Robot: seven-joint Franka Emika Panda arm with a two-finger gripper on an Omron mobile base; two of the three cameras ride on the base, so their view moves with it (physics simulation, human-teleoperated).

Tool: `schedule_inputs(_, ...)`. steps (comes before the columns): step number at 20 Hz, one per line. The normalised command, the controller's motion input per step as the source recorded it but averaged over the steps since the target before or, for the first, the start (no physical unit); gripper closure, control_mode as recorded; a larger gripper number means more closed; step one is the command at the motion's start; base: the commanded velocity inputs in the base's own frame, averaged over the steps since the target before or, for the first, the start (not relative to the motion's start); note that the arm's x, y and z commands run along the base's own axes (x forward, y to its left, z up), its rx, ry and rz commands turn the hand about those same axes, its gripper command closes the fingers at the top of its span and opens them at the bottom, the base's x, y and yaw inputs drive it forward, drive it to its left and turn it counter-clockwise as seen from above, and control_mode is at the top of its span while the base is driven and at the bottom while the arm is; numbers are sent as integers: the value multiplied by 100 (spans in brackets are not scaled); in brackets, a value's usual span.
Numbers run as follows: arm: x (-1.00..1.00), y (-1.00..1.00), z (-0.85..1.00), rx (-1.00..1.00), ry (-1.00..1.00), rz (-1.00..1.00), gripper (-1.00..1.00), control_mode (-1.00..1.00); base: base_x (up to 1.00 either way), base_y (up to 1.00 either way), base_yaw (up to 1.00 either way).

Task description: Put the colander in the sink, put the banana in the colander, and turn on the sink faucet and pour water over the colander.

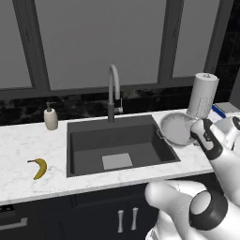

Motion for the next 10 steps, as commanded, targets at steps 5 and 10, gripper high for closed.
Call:
schedule_inputs(5,4,0,18,3,1,69,100,-100,0,0,0)
schedule_inputs(10,31,29,33,1,9,39,100,-100,0,0,0)
